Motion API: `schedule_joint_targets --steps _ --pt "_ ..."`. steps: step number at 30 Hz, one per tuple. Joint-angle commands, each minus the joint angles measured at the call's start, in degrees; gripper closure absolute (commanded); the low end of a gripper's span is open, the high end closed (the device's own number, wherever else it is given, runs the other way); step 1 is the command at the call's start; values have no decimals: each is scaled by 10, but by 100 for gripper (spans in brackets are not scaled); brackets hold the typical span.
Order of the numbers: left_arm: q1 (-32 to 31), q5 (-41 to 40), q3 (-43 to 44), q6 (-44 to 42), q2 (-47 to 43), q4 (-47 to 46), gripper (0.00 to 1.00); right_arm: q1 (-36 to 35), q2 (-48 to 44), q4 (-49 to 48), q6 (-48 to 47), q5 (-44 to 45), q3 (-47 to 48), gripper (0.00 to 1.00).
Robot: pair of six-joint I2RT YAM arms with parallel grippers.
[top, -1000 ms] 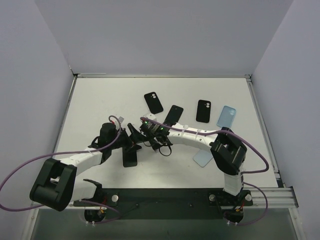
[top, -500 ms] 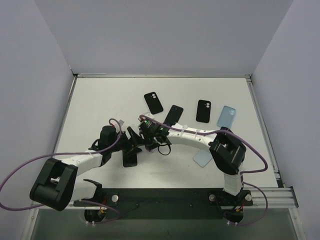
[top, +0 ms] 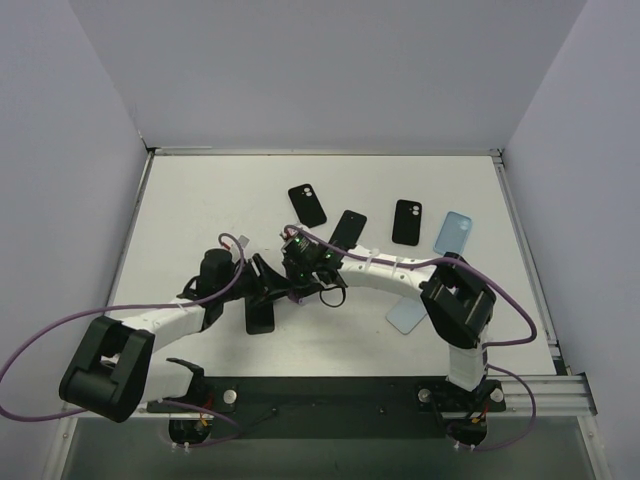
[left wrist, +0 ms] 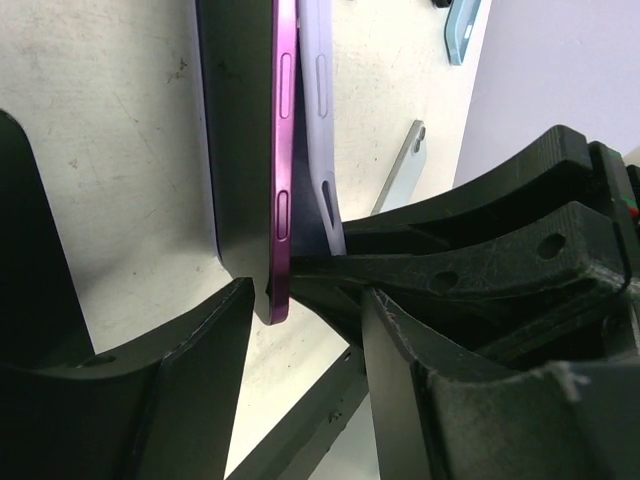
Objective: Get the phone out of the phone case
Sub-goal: Remove the phone case from the phone.
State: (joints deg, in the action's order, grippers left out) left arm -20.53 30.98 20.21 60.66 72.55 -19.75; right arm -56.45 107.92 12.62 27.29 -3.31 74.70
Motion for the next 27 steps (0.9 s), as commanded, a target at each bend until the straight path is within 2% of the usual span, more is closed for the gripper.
schedule_joint_targets --steps 1,7,12,15,20,24,27 --pt "-6 -66 28 -48 11 69 45 -7 42 -40 26 -74 -32 100" --pt "-7 -98 35 -63 6 106 56 3 39 -51 34 -87 -39 100" --pt "-9 -109 30 -64 3 105 55 4 34 -52 31 -88 -42 100" --pt "-16 -131 49 -81 12 136 55 3 32 -52 31 -89 -44 100" --pt "-63 -213 86 -108 25 197 57 3 23 -55 32 -88 -46 100" --pt "-85 -229 106 -112 58 197 66 5 19 -57 34 -86 -50 100" --pt "-103 -247 126 -117 81 222 69 5 13 -59 36 -86 -55 100"
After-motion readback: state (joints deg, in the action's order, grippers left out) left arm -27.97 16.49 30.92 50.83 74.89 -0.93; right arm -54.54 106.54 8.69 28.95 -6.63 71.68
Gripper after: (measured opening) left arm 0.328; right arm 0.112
